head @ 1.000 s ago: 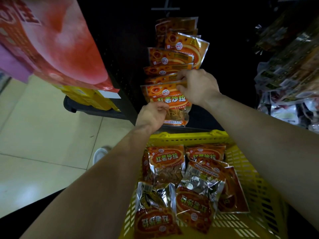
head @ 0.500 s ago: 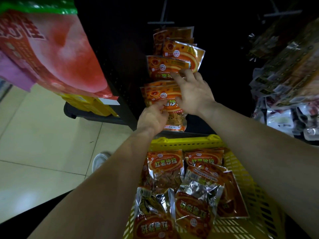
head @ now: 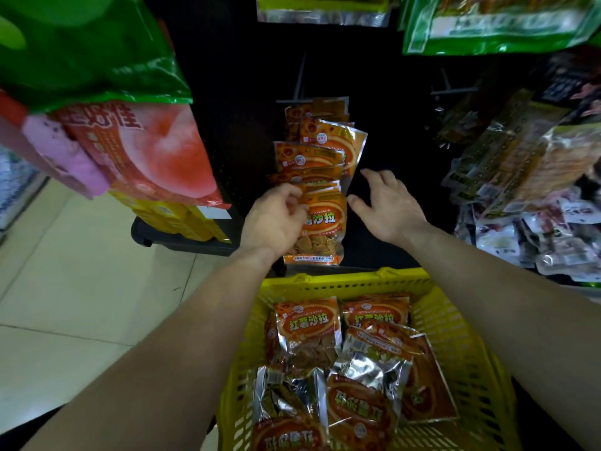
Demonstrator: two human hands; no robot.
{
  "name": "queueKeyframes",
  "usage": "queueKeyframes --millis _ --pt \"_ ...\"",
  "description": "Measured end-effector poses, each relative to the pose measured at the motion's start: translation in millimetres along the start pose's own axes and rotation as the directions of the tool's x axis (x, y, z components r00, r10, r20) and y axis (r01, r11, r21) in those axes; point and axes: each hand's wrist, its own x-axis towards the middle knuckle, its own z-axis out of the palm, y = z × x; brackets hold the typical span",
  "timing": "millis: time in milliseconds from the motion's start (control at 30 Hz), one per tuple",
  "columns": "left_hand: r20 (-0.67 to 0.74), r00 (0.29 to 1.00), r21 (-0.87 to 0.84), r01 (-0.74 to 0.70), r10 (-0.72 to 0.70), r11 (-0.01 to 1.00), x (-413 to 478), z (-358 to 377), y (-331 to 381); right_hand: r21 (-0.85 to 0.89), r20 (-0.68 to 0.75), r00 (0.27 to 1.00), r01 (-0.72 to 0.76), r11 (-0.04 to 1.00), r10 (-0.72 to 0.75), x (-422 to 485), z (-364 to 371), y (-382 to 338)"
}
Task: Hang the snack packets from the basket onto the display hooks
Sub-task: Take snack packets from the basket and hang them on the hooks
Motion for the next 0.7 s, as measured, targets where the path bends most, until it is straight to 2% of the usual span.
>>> queueKeyframes --millis 100,200,367,533,700 --pt "0.0 0.996 0.156 -0.084 0.085 0.984 22.1 -7.9 10.5 0.124 0.052 0.994 -0.1 0.987 0.095 14.3 0.0 8.7" --pt "0.122 0.989 0.355 -0.123 0.084 0.927 45.9 -3.0 18.2 0.257 0.147 0.971 -0.219 0.941 0.186 38.7 8.2 11.7" --pt "0.265 0.964 0.419 -0.137 0.024 0.897 88.0 15.0 20.9 0.407 0.225 0.942 -0.321 0.855 0.247 87.4 23.7 12.0" --pt "0.303 0.952 0.475 -0.197 0.051 0.857 106.6 29.9 7.0 0.569 0.21 0.968 -0.238 0.787 0.141 111.6 33.7 3.5" --pt "0.277 0.958 0.497 -0.208 0.073 0.842 102.7 34.9 0.1 0.589 0.276 0.96 -0.215 0.779 0.056 108.2 34.3 -5.8"
